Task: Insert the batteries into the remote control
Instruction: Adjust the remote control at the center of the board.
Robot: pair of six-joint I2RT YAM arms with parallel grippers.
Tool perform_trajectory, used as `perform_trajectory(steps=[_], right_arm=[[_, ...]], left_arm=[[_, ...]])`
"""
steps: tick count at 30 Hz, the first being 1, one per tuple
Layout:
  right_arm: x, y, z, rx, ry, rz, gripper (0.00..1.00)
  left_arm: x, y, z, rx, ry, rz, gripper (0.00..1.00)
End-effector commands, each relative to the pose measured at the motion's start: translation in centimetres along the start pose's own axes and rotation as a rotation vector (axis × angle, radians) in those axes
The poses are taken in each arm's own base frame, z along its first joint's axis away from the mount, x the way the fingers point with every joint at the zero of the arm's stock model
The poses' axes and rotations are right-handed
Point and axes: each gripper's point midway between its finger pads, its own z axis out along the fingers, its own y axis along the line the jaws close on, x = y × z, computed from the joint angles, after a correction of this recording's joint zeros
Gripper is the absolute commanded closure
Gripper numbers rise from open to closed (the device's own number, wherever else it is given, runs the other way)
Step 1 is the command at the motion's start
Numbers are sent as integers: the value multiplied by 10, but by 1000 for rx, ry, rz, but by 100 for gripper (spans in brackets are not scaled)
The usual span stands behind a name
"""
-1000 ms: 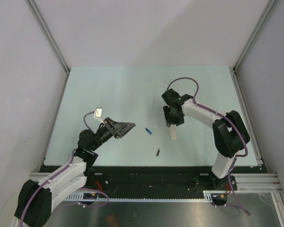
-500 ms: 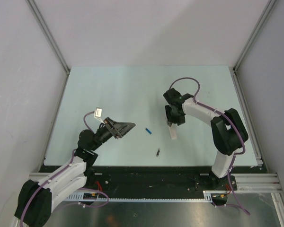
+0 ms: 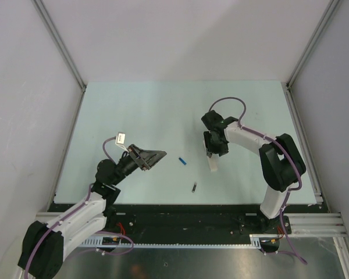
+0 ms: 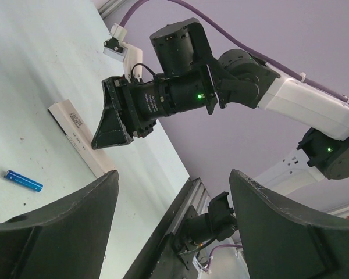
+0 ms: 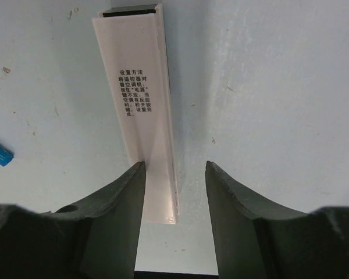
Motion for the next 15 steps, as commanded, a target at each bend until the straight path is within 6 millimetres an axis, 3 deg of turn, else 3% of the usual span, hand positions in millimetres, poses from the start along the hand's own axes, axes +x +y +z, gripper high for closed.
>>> perform_trajectory(steps=[1, 15], right_arm=[[7, -9, -2, 25, 0, 9, 51], [5, -7, -3, 14, -11, 17, 51]], left_arm=[[-3, -6, 1, 20, -8, 29, 19], [-2, -5, 1, 20, -6, 26, 19]])
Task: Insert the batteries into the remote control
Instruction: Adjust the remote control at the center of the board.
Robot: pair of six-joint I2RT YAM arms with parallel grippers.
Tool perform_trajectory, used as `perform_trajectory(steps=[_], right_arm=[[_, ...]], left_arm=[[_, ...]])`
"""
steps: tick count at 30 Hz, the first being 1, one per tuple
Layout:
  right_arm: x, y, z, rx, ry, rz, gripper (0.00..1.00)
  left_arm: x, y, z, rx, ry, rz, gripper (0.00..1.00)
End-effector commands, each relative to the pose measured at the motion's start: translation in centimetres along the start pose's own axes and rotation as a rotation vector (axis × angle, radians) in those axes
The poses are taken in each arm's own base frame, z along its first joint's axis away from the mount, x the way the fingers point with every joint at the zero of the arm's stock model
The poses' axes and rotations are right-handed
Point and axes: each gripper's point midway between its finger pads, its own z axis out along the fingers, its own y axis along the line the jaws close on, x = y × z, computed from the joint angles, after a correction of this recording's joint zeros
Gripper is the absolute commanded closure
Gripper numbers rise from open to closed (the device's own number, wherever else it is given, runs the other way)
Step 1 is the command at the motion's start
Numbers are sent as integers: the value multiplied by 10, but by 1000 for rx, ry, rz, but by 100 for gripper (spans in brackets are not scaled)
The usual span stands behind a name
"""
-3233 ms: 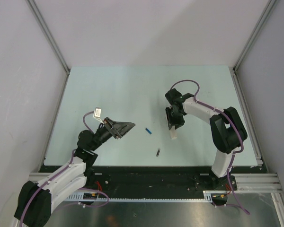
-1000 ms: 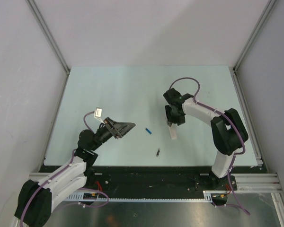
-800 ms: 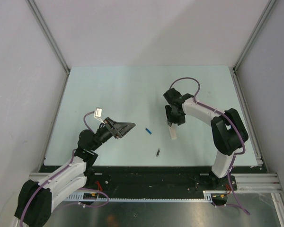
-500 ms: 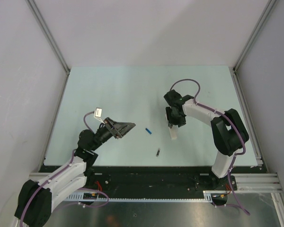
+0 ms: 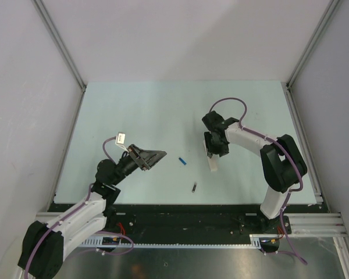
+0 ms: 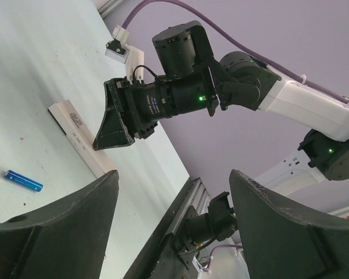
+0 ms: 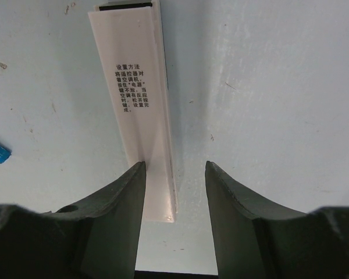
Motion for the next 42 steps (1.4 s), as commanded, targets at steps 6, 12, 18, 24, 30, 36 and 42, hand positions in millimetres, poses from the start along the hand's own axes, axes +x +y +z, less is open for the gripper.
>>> perform_trajectory(steps=[6, 12, 18, 24, 30, 36, 42], right_arm=[[6, -9, 0, 27, 14, 14, 50], [12, -10, -3, 15, 6, 32, 50], [19, -10, -4, 7, 14, 39, 50], [13, -7, -12, -21, -21, 55, 50], [-4, 5, -34, -86, -87, 76, 49], [-17, 24, -41, -148, -127, 35, 49], [-23, 35, -26, -130, -125, -16, 49]], left_arm=[[-1, -4, 1, 17, -3, 25, 19], [-2, -4, 2, 16, -4, 25, 19], [-1, -4, 2, 15, -1, 24, 19], [-1, -3, 2, 11, -1, 24, 19], [-2, -4, 2, 14, -5, 29, 19], [-3, -4, 2, 14, -10, 27, 19], [-2, -5, 0, 20, -9, 26, 19]])
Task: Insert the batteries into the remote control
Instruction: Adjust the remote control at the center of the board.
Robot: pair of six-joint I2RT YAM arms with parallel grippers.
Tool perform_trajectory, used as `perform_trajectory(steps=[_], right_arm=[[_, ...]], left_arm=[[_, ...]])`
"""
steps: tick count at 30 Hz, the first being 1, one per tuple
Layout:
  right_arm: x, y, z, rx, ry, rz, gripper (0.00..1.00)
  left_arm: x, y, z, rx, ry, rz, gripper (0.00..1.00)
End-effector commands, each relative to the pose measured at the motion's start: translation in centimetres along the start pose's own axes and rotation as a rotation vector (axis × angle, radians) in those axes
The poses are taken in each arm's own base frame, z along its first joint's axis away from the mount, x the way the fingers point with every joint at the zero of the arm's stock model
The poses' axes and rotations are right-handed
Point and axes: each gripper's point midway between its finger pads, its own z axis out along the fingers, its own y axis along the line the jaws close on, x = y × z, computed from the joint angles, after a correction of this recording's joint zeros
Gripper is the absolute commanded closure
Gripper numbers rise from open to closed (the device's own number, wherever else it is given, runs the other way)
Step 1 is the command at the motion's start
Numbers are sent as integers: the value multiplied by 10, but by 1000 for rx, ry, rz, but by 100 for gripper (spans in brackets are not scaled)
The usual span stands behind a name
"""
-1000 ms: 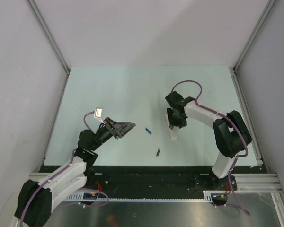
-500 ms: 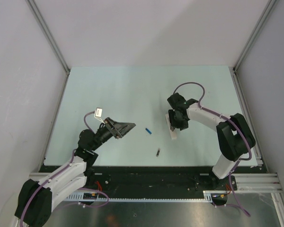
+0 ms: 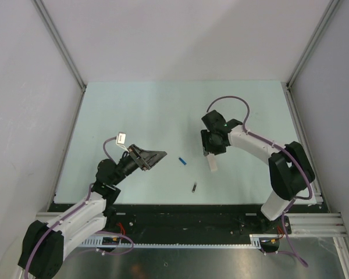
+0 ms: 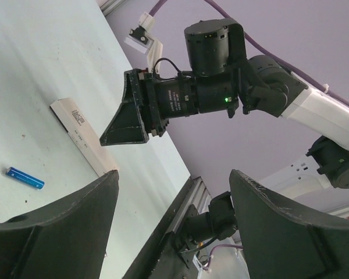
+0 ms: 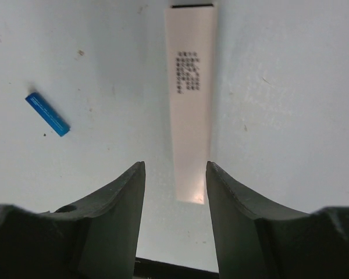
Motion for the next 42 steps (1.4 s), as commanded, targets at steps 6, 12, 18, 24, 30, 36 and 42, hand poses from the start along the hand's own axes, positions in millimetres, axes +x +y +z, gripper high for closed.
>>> perform_trajectory(steps=[6, 12, 18, 24, 30, 36, 42], right_arm=[[-24, 10, 20, 29, -35, -54, 49], [-27, 1, 27, 112, -35, -89, 48], [-23, -5, 35, 146, -13, -98, 48], [-21, -6, 37, 155, -10, -107, 49], [-24, -8, 31, 165, -25, -107, 50], [-24, -7, 27, 160, -26, -108, 53], [-24, -4, 24, 144, -30, -109, 53]], left_arm=[[-3, -7, -2, 27, -18, 31, 19], [-2, -6, -2, 26, -15, 31, 19], [-1, -5, -2, 24, -12, 32, 19], [-1, -5, -2, 22, -10, 34, 19], [0, -5, -2, 22, -8, 33, 19], [-1, -6, -1, 24, -9, 36, 19], [-2, -5, -2, 22, -11, 35, 19]])
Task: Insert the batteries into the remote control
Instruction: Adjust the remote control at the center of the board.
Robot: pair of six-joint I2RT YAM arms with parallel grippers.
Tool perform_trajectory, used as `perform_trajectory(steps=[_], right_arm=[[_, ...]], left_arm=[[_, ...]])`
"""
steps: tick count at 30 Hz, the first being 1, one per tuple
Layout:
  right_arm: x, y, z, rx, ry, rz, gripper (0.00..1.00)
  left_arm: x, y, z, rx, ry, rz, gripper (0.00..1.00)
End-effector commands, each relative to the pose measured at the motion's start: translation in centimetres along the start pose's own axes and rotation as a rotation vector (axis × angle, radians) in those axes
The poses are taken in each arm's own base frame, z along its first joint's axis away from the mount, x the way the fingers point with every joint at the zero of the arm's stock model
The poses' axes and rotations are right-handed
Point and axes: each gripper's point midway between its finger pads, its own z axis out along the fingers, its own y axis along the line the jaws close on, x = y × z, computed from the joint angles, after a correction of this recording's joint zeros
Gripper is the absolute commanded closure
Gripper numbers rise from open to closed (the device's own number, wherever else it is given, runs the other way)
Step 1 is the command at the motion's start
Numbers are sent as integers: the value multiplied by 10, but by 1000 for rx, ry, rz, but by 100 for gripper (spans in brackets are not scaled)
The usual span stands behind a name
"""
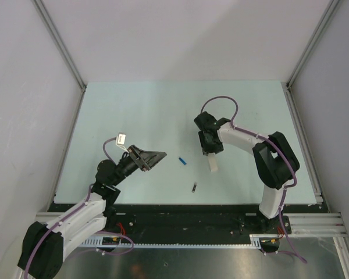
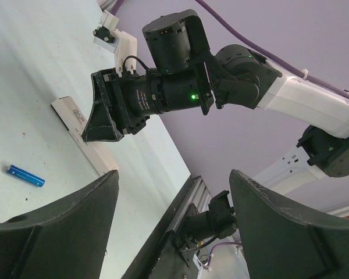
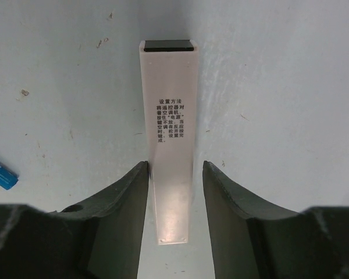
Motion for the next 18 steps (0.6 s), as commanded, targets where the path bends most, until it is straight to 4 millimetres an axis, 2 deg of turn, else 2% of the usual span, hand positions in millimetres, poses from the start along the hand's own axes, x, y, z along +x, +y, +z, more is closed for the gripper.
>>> perform_trajectory(steps=[1, 9, 18], right_arm=[[-15, 3, -16, -11, -52, -2, 53], [-14, 6, -7, -27, -33, -2, 52], [-5, 6, 5, -28, 10, -25, 58]], left_arm=[[-2, -5, 0, 21, -10, 34, 19], [-1, -4, -1, 21, -10, 34, 19], [-1, -4, -2, 21, -12, 30, 19]])
